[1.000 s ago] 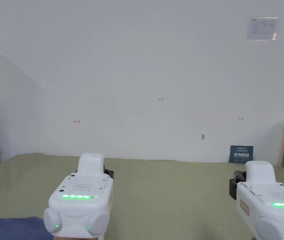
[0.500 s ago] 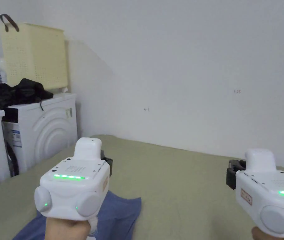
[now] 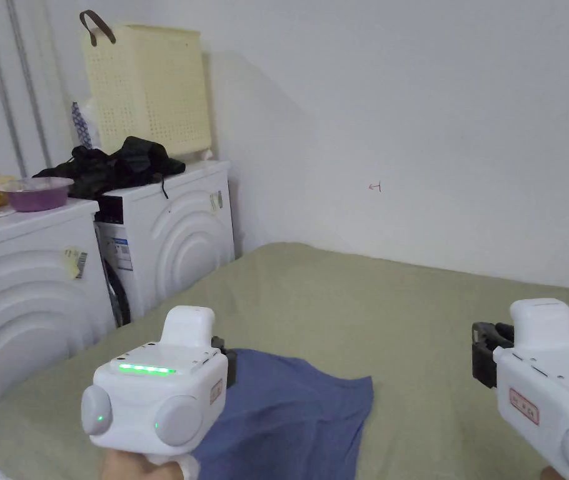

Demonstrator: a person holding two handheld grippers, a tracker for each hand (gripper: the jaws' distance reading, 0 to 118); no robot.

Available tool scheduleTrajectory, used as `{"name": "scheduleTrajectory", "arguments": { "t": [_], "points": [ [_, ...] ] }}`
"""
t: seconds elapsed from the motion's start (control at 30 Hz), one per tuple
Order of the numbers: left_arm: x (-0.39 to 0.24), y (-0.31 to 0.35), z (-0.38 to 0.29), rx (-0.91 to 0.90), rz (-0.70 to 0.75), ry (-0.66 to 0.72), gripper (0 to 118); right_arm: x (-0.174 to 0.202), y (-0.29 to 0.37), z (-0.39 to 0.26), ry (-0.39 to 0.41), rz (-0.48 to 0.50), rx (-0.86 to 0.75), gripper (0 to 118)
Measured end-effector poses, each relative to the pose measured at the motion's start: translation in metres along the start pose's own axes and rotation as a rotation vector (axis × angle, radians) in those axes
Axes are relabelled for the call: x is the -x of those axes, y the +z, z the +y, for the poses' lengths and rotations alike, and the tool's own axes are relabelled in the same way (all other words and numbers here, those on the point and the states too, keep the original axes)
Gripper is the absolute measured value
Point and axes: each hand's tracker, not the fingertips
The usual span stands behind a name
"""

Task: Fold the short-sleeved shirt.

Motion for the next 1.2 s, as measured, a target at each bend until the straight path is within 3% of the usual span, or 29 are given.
{"name": "scheduleTrajectory", "arguments": {
  "t": [0.1, 0.2, 0.4, 0.43, 0.47, 0.5, 0.53, 0.57, 0.6, 0.97, 1.0, 1.03, 1.07, 1.1, 1.13, 1.2],
  "points": [
    [-0.008, -0.046, 0.010, 0.142, -0.057, -0.090, 0, -0.013, -0.008, -0.007, 0.020, -0.014, 0.019, 0],
    [-0.026, -0.114, 0.023, 0.393, -0.052, -0.207, 0, -0.030, -0.021, -0.017, 0.031, -0.052, 0.024, 0],
    [-0.047, -0.228, 0.010, 0.861, -0.289, -0.154, 0, -0.065, -0.035, -0.042, -0.008, -0.108, 0.099, 0],
    [-0.051, -0.244, 0.004, 0.917, -0.306, -0.133, 5, -0.071, -0.036, -0.048, -0.015, -0.116, 0.117, 0],
    [-0.049, -0.258, -0.005, 0.929, -0.303, -0.103, 29, -0.077, -0.036, -0.052, -0.024, -0.123, 0.135, 0],
    [-0.051, -0.269, -0.012, 0.952, -0.297, -0.085, 86, -0.080, -0.034, -0.056, -0.030, -0.125, 0.148, 0],
    [-0.053, -0.280, -0.020, 0.979, -0.276, -0.068, 118, -0.086, -0.034, -0.060, -0.038, -0.127, 0.159, 0],
    [-0.053, -0.285, -0.021, 0.939, -0.283, -0.063, 118, -0.091, -0.033, -0.063, -0.039, -0.133, 0.167, 0],
    [-0.059, -0.272, -0.021, 0.934, -0.261, -0.069, 113, -0.095, -0.033, -0.067, -0.037, -0.137, 0.172, 0],
    [-0.063, -0.325, -0.066, 0.976, -0.203, -0.084, 108, -0.108, -0.030, -0.082, -0.059, -0.125, 0.214, 0],
    [-0.072, -0.311, -0.063, 0.959, -0.193, -0.105, 101, -0.107, -0.030, -0.083, -0.054, -0.124, 0.212, 0],
    [-0.075, -0.305, -0.059, 0.945, -0.193, -0.119, 86, -0.104, -0.032, -0.085, -0.026, -0.128, 0.209, 0],
    [-0.077, -0.297, -0.051, 0.920, -0.203, -0.144, 62, -0.102, -0.033, -0.087, 0.001, -0.133, 0.209, 0],
    [-0.079, -0.288, -0.044, 0.886, -0.193, -0.185, 14, -0.100, -0.034, -0.087, 0.003, -0.126, 0.213, 0],
    [-0.074, -0.292, -0.033, 0.891, -0.214, -0.184, 4, -0.099, -0.034, -0.088, 0.001, -0.115, 0.215, 0],
    [-0.073, -0.278, -0.017, 0.847, -0.193, -0.149, 4, -0.095, -0.032, -0.088, -0.021, -0.086, 0.211, 0]
  ]
}}
